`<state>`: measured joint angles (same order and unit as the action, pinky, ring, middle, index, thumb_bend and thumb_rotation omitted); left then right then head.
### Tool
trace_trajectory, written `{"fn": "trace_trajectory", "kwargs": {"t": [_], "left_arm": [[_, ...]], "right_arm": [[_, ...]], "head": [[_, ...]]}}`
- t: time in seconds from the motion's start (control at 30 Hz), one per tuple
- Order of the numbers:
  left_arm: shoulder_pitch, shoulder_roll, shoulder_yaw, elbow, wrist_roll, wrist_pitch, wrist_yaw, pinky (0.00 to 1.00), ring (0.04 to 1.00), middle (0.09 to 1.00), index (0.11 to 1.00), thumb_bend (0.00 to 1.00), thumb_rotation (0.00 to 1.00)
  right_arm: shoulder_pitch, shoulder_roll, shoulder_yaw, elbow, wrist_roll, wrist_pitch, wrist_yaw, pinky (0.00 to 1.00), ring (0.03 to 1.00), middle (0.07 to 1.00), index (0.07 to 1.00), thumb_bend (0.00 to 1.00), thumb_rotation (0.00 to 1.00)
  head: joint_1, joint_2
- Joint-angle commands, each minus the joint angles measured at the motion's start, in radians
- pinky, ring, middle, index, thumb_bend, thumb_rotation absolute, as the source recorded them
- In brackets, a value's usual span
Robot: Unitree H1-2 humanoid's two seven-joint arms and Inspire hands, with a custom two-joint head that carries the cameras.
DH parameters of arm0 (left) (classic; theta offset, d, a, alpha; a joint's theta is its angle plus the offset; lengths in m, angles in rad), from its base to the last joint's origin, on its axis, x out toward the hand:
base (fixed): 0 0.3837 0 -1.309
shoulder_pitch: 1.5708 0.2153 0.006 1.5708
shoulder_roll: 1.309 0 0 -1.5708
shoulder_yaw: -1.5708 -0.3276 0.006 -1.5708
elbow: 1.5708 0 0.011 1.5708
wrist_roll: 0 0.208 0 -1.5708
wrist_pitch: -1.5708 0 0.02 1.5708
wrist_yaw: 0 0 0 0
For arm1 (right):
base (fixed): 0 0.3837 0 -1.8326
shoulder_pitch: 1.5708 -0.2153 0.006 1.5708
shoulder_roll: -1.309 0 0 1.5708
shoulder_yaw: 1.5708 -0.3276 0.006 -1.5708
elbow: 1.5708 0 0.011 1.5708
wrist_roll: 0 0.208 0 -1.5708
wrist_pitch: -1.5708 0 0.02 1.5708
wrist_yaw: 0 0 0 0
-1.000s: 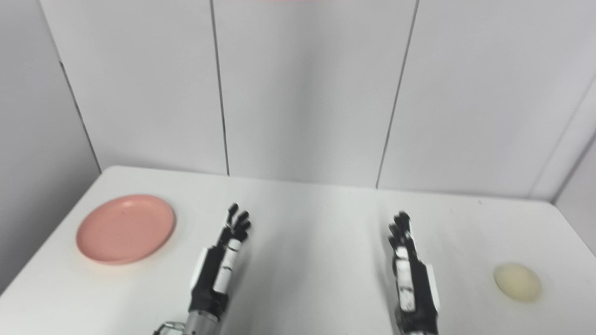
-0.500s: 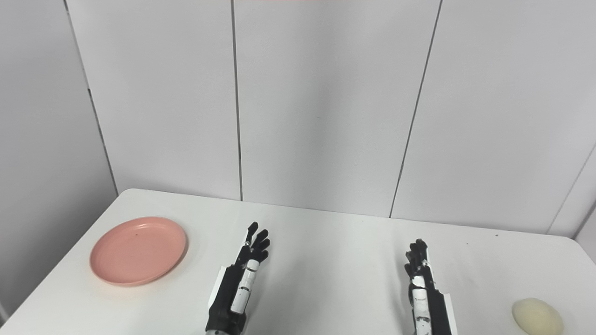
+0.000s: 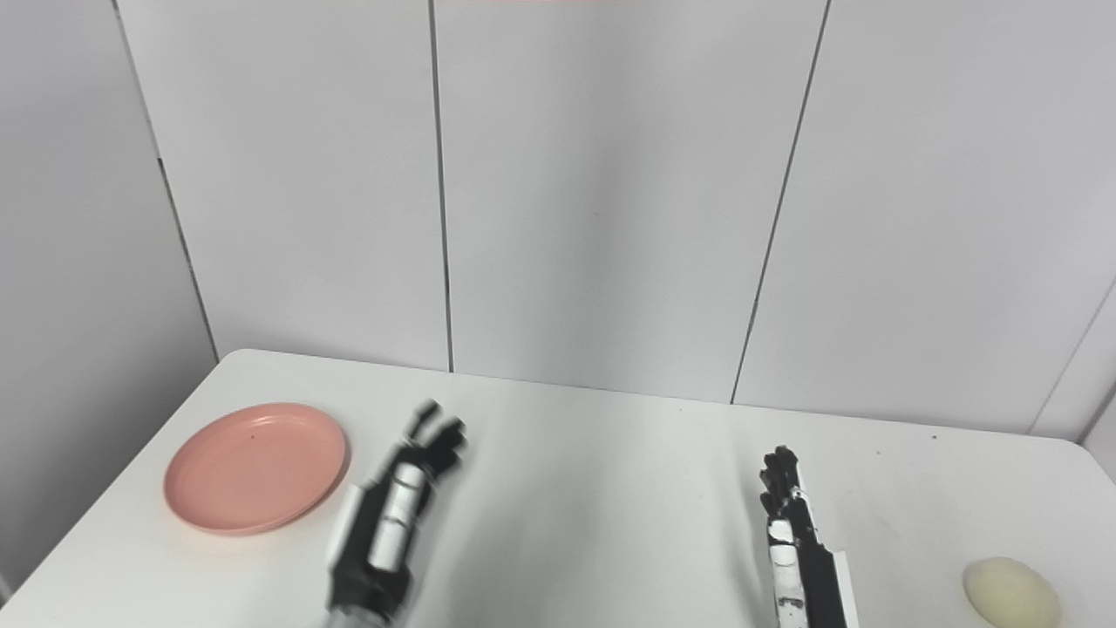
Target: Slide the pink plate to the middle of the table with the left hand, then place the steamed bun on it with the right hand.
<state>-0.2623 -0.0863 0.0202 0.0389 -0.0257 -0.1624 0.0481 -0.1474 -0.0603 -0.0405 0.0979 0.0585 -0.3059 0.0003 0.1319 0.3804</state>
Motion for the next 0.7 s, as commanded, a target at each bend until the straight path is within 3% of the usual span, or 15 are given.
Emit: {"fn": "trace_trajectory", "kwargs": {"t": [0.0, 0.3, 0.53, 0.67], "left_arm": [[-0.100, 0.022, 0.031, -0.050, -0.034, 0.021, 0.010, 0.85, 0.817, 0.803, 0.817, 0.77, 0.86], [-0.275, 0.154, 0.174, 0.036, -0.092, 0.031, 0.045, 0.82, 0.808, 0.802, 0.789, 0.83, 0.84], [-0.347, 0.257, 0.255, 0.183, -0.074, -0.021, 0.094, 0.85, 0.842, 0.822, 0.806, 0.82, 0.88], [-0.367, 0.314, 0.278, 0.263, -0.093, -0.033, 0.082, 0.89, 0.858, 0.836, 0.810, 0.80, 0.91]], "right_arm": [[0.090, 0.019, 0.003, 0.046, 0.007, 0.029, 0.003, 0.99, 0.967, 0.966, 0.975, 0.66, 1.00], [0.092, 0.031, 0.007, 0.036, -0.005, 0.036, -0.002, 0.98, 0.956, 0.962, 0.965, 0.65, 1.00], [0.087, 0.031, 0.009, 0.041, -0.012, 0.034, -0.002, 0.99, 0.957, 0.961, 0.965, 0.64, 1.00], [0.089, 0.032, 0.011, 0.036, -0.022, 0.040, -0.005, 0.98, 0.951, 0.956, 0.962, 0.64, 1.00]], "head": [[0.000, 0.001], [-0.011, 0.006], [-0.012, 0.004], [-0.016, 0.008]]}}
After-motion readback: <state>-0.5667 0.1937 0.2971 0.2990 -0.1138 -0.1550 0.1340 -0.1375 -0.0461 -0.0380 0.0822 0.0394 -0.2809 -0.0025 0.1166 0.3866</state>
